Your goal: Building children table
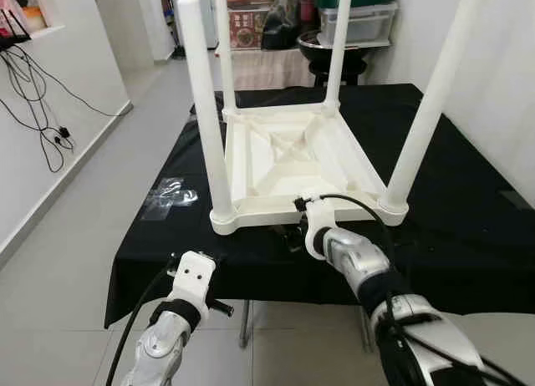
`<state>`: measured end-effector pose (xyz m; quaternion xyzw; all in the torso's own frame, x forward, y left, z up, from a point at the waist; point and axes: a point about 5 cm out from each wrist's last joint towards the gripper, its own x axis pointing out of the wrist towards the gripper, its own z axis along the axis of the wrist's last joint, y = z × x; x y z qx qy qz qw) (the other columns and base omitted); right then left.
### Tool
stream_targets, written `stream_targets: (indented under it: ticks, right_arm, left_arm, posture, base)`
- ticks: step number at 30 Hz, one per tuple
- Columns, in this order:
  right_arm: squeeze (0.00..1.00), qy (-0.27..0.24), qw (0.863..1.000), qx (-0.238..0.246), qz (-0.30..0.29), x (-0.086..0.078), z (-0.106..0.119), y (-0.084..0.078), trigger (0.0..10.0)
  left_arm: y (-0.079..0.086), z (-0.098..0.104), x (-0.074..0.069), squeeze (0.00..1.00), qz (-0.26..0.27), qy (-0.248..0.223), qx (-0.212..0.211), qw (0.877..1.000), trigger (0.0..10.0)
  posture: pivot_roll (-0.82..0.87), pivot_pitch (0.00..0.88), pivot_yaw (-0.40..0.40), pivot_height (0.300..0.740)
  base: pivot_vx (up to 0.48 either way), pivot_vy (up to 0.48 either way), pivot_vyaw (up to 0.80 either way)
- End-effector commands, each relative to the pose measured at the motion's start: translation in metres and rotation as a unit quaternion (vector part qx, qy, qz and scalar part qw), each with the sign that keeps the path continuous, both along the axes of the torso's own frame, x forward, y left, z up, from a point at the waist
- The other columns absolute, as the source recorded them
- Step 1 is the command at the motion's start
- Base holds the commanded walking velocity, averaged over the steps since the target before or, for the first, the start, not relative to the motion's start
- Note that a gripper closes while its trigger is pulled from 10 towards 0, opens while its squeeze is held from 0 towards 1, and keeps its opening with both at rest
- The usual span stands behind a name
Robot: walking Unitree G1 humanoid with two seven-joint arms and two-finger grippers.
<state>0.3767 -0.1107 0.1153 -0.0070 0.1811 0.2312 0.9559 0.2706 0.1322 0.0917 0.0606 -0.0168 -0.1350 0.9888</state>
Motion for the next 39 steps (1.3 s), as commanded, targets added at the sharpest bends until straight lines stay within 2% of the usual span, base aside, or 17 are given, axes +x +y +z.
stream_targets:
  ticks: [1, 2, 4, 5, 7, 8, 10, 11, 15, 18, 25, 30, 32, 39]
  right_arm:
    - [0.00, -0.030, 0.999, 0.014, 0.017, 0.002, 0.010, 0.007, 10.0]
    - [0.00, -0.030, 0.999, 0.014, 0.017, 0.002, 0.010, 0.007, 10.0]
    - [0.00, -0.071, 0.997, 0.024, -0.016, -0.006, 0.002, -0.009, 10.0]
    - [0.00, -0.071, 0.997, 0.024, -0.016, -0.006, 0.002, -0.009, 10.0]
    - [0.00, -0.102, 0.990, 0.052, -0.079, -0.026, -0.014, -0.026, 10.0]
    - [0.00, -0.107, 0.988, 0.059, -0.095, -0.031, -0.017, -0.030, 10.0]
    - [0.00, -0.107, 0.988, 0.059, -0.095, -0.031, -0.017, -0.030, 10.0]
    - [0.00, -0.121, 0.985, 0.065, -0.108, -0.037, -0.018, -0.032, 10.0]
    - [0.00, -0.149, 0.978, 0.068, -0.126, -0.045, -0.014, -0.039, 10.0]
    - [0.00, -0.174, 0.975, 0.076, -0.112, -0.062, -0.013, -0.039, 10.0]
    - [0.00, -0.205, 0.969, 0.075, -0.114, -0.070, -0.007, -0.042, 10.0]
    - [0.00, -0.199, 0.968, 0.067, -0.140, -0.072, -0.009, -0.050, 10.0]
    - [0.00, -0.197, 0.966, 0.062, -0.153, -0.070, -0.009, -0.054, 10.0]
    - [0.00, -0.196, 0.968, 0.052, -0.147, -0.068, -0.007, -0.050, 10.0]
  left_arm:
    - [0.002, 0.000, -0.001, 0.00, 0.003, 0.006, -0.008, 1.000, 10.0]
    - [0.002, 0.000, -0.001, 0.00, 0.003, 0.006, -0.008, 1.000, 10.0]
    - [0.002, 0.000, -0.001, 0.00, 0.002, 0.008, -0.012, 1.000, 10.0]
    - [0.002, 0.000, -0.001, 0.00, 0.002, 0.008, -0.012, 1.000, 10.0]
    - [0.004, 0.001, 0.001, 0.00, 0.006, 0.005, -0.009, 1.000, 10.0]
    - [0.005, 0.002, 0.001, 0.00, 0.007, 0.004, -0.008, 1.000, 10.0]
    - [0.005, 0.002, 0.001, 0.00, 0.007, 0.004, -0.008, 1.000, 10.0]
    - [0.005, 0.003, 0.002, 0.00, 0.010, 0.000, -0.001, 1.000, 10.0]
    - [0.005, 0.005, 0.005, 0.00, 0.010, -0.008, 0.010, 1.000, 10.0]
    - [0.004, 0.004, 0.006, 0.00, 0.010, -0.007, 0.008, 1.000, 10.0]
    - [0.008, 0.003, 0.001, 0.00, 0.020, -0.004, -0.002, 1.000, 10.0]
    - [0.008, 0.003, 0.002, 0.00, 0.024, -0.004, -0.004, 1.000, 10.0]
    - [0.005, 0.005, 0.007, 0.00, 0.013, -0.009, 0.006, 1.000, 10.0]
    - [0.000, 0.007, 0.010, 0.00, -0.004, -0.019, 0.026, 0.999, 10.0]
  posture:
    - [0.00, 0.042, 0.020, 0.740]
    - [0.00, 0.042, 0.020, 0.740]
    - [-0.01, 0.038, 0.010, 0.740]
    - [-0.01, 0.038, 0.010, 0.740]
    - [-0.02, 0.036, 0.013, 0.740]
    - [-0.02, 0.036, 0.013, 0.740]
    - [-0.02, 0.036, 0.013, 0.740]
    - [-0.03, 0.035, 0.021, 0.740]
    - [-0.04, 0.029, 0.017, 0.740]
    - [-0.06, 0.030, 0.027, 0.740]
    - [-0.08, 0.027, 0.045, 0.740]
    - [-0.09, 0.028, 0.051, 0.740]
    - [-0.09, 0.026, 0.046, 0.740]
    - [-0.08, 0.022, 0.043, 0.740]
  base:
    - [0.000, 0.000, 0.00]
    - [0.000, 0.000, 0.00]
    - [0.000, 0.000, 0.00]
    - [0.000, 0.000, 0.00]
    - [0.000, 0.000, 0.00]
    - [0.000, 0.000, 0.00]
    - [0.000, 0.000, 0.00]
    - [0.000, 0.000, 0.00]
    - [0.000, 0.000, 0.00]
    - [0.000, 0.000, 0.00]
    - [0.000, 0.000, 0.00]
    - [0.000, 0.000, 0.00]
    - [0.000, 0.000, 0.00]
    - [0.000, -0.133, 0.00]
